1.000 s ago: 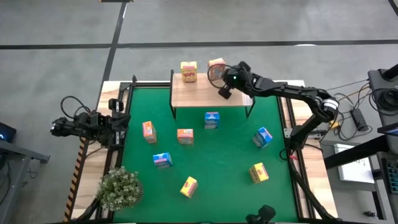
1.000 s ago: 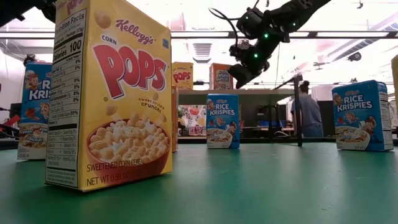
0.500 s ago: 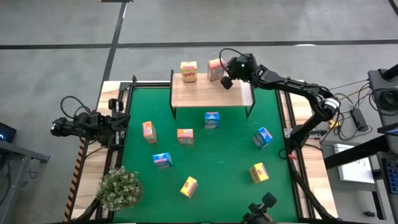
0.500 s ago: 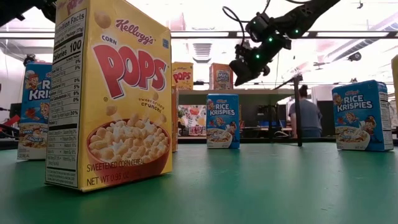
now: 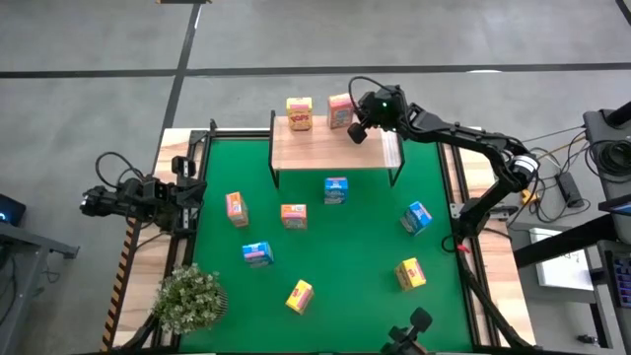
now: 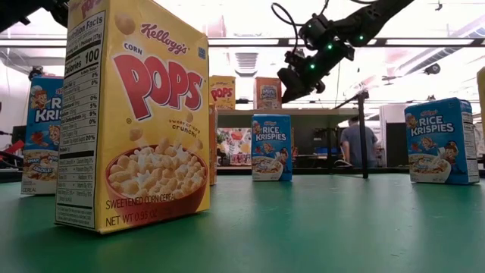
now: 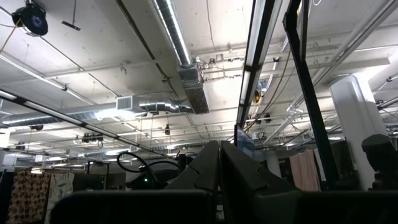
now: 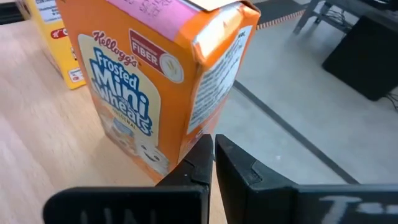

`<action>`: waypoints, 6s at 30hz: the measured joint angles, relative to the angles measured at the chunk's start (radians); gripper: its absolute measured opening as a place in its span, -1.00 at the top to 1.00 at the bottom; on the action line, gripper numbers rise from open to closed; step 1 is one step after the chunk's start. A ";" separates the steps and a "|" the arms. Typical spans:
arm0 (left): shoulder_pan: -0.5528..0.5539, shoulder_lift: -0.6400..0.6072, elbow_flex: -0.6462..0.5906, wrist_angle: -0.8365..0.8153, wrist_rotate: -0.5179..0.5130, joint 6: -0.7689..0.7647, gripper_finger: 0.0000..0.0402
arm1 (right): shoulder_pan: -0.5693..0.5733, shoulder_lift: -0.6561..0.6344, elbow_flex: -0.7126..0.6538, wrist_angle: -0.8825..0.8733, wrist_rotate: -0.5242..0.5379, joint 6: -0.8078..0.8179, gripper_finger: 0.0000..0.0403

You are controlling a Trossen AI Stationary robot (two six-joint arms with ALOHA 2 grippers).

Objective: Stack cereal on shelf
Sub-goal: Put the right orange cereal box on the shelf, then put the right blue cereal box on the shelf

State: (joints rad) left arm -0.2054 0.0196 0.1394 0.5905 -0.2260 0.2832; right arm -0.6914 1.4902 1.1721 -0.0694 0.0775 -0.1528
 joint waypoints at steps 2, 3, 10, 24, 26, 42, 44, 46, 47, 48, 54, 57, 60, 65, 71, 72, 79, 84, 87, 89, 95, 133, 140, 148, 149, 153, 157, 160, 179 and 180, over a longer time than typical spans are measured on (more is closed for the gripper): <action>0.000 0.000 0.000 0.000 0.000 0.000 1.00 | 0.000 0.000 0.000 0.000 -0.001 0.004 0.96; 0.000 0.000 0.000 0.000 0.000 0.000 1.00 | 0.000 0.000 0.000 0.000 0.000 0.004 0.96; 0.000 0.000 0.000 0.000 0.000 0.000 1.00 | 0.014 0.000 0.000 -0.004 -0.001 0.004 0.96; 0.000 0.000 0.000 0.000 0.000 0.000 1.00 | 0.017 -0.009 0.000 -0.019 0.002 0.013 0.96; 0.000 0.000 0.000 0.000 0.000 0.000 1.00 | 0.017 -0.030 0.000 -0.044 0.005 0.043 0.96; 0.000 0.000 0.000 -0.002 0.000 0.000 1.00 | 0.285 -0.291 0.001 -0.515 -0.166 0.473 0.96; 0.000 0.000 0.000 -0.002 0.000 0.000 1.00 | 0.349 -0.301 0.001 -0.598 -0.168 0.550 0.96; 0.000 0.000 0.000 0.000 0.000 0.000 1.00 | 0.405 -0.305 0.001 -0.693 -0.168 0.639 0.96; 0.000 0.000 0.000 0.001 0.000 0.000 1.00 | 0.430 -0.305 0.001 -0.753 -0.169 0.689 0.96; 0.000 0.000 0.000 0.001 0.000 0.000 1.00 | 0.451 -0.305 0.001 -0.814 -0.169 0.740 0.96; 0.000 0.000 0.000 0.001 0.000 0.000 1.00 | 0.513 -0.304 0.000 -1.182 -0.159 0.971 0.96; 0.000 0.000 0.000 0.000 0.000 0.000 1.00 | 0.518 -0.305 0.000 -1.219 -0.144 1.038 0.95; 0.000 0.000 0.000 0.000 0.000 0.000 1.00 | 0.517 -0.305 0.000 -1.230 -0.143 1.046 0.89; 0.000 0.000 0.000 0.000 0.000 0.000 1.00 | 0.518 -0.303 0.000 -1.334 -0.159 1.078 0.62; 0.000 0.000 0.000 -0.007 0.000 0.000 1.00 | 0.523 -0.303 0.000 -1.376 -0.174 1.103 0.12; 0.000 0.000 0.000 -0.007 0.000 0.000 1.00 | 0.527 -0.301 0.000 -1.376 -0.171 1.103 0.03; 0.000 0.000 0.000 -0.009 0.000 0.000 1.00 | 0.565 -0.296 -0.067 -1.376 -0.148 1.104 -0.36; 0.000 0.000 0.000 -0.011 0.000 0.000 1.00 | 0.581 -0.296 -0.119 -1.370 -0.148 1.112 -0.40; 0.000 0.000 0.000 -0.011 0.000 0.000 1.00 | 0.581 -0.296 -0.136 -1.355 -0.145 1.111 -0.34; 0.000 0.000 0.000 -0.010 0.000 0.001 1.00 | 0.583 -0.297 -0.147 -1.337 -0.145 1.111 -0.28; 0.000 0.000 0.000 -0.009 0.000 0.014 1.00 | 0.583 -0.297 -0.167 -1.297 -0.137 1.095 -0.04; 0.000 0.000 0.000 -0.007 0.000 0.023 1.00 | 0.582 -0.278 0.303 -1.206 -0.118 0.940 0.36; 0.000 0.000 0.000 -0.003 0.000 0.023 1.00 | 0.569 -0.171 0.484 -1.212 -0.061 0.790 0.37; 0.000 0.000 0.000 -0.003 0.000 0.023 1.00 | 0.462 0.029 0.783 -1.422 -0.048 0.580 0.37; 0.000 0.000 0.000 -0.003 0.000 0.023 1.00 | 0.438 0.060 0.827 -1.462 -0.048 0.549 0.37; 0.000 0.000 0.000 -0.003 0.000 0.023 1.00 | 0.344 0.150 0.959 -1.494 -0.050 0.409 0.37; 0.000 0.000 0.000 -0.003 0.000 0.023 1.00 | 0.241 0.220 1.078 -1.498 -0.050 0.276 0.37; 0.000 0.000 0.000 -0.003 0.000 0.023 1.00 | 0.162 0.255 1.141 -1.498 -0.048 0.207 0.37; 0.000 0.000 0.000 -0.012 0.000 0.023 1.00 | 0.001 0.279 1.078 -1.502 0.079 -0.348 0.37; 0.000 0.000 0.000 -0.011 0.000 0.023 1.00 | 0.006 0.279 1.070 -1.502 0.080 -0.365 0.37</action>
State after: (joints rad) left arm -0.2050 0.0200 0.1398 0.5792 -0.2264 0.3059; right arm -0.6853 1.7695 2.2416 -1.5711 0.1574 -0.5178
